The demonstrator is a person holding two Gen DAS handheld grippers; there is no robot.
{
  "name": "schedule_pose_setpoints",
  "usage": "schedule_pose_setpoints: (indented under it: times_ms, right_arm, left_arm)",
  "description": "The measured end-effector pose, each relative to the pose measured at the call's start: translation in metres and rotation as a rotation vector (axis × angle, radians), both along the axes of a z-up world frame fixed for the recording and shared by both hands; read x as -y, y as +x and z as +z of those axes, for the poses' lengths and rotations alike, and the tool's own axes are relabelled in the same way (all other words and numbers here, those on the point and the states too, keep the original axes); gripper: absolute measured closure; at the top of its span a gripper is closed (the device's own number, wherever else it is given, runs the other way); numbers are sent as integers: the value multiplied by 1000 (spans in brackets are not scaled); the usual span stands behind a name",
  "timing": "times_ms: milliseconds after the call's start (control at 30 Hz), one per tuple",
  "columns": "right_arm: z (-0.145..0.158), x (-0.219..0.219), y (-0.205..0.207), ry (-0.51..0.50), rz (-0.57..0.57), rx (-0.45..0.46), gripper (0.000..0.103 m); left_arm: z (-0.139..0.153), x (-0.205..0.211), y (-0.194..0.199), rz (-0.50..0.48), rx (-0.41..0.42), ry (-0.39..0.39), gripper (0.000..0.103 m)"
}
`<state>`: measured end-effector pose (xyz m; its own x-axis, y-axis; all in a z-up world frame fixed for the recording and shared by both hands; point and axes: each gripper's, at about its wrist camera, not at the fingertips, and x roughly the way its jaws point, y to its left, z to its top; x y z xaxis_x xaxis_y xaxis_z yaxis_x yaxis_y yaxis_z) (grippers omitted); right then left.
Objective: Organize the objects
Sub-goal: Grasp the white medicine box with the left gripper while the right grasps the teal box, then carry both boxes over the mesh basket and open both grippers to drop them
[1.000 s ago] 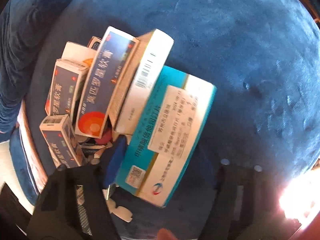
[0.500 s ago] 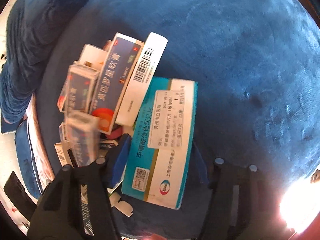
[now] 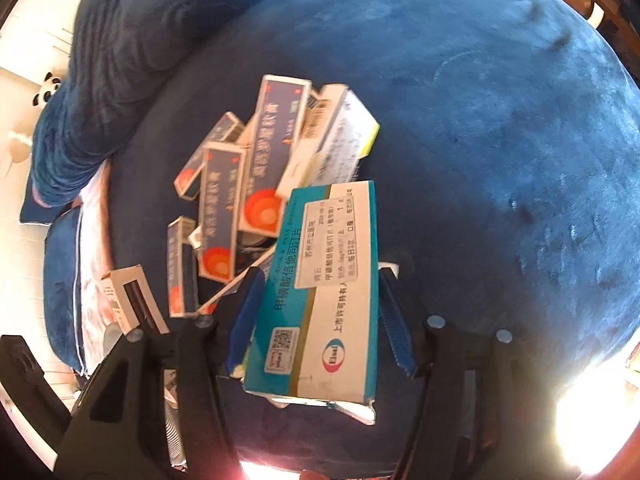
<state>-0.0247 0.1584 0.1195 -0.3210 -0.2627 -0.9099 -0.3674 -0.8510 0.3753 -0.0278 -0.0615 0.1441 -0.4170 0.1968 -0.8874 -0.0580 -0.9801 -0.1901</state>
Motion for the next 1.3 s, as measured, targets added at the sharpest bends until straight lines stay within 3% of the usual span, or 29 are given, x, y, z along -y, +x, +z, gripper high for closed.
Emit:
schedule_pose_setpoints:
  times_ms: [167,533,733,1033,1167,1200,1233,1300]
  right_arm:
    - [12,29,-2,11,64,-50,45]
    - [13,107,-3,-38,251,-99,45]
    - [17,161,1,-102,380,-145,45]
    - [9,274,22,-199,742,-182,45]
    - [-7,303,31,-198,812,-189,42]
    - [-11,306,33,-203,819,-193,40]
    - [-15,307,35,-208,830,-200,29]
    - [-16,299,36,-223,809,-203,14]
  left_arm:
    - [8,18,14,57,-19,29,62]
    - [12,74,51,205,-37,-78,62]
    - [19,125,82,323,-49,-81,62]
    - [7,212,131,566,-28,-34,62]
    - [-9,233,137,619,-19,-4,61]
    - [-12,233,137,626,-14,-6,58]
    - [-16,235,137,637,-10,-25,50]
    - [-18,236,139,681,-2,-72,12]
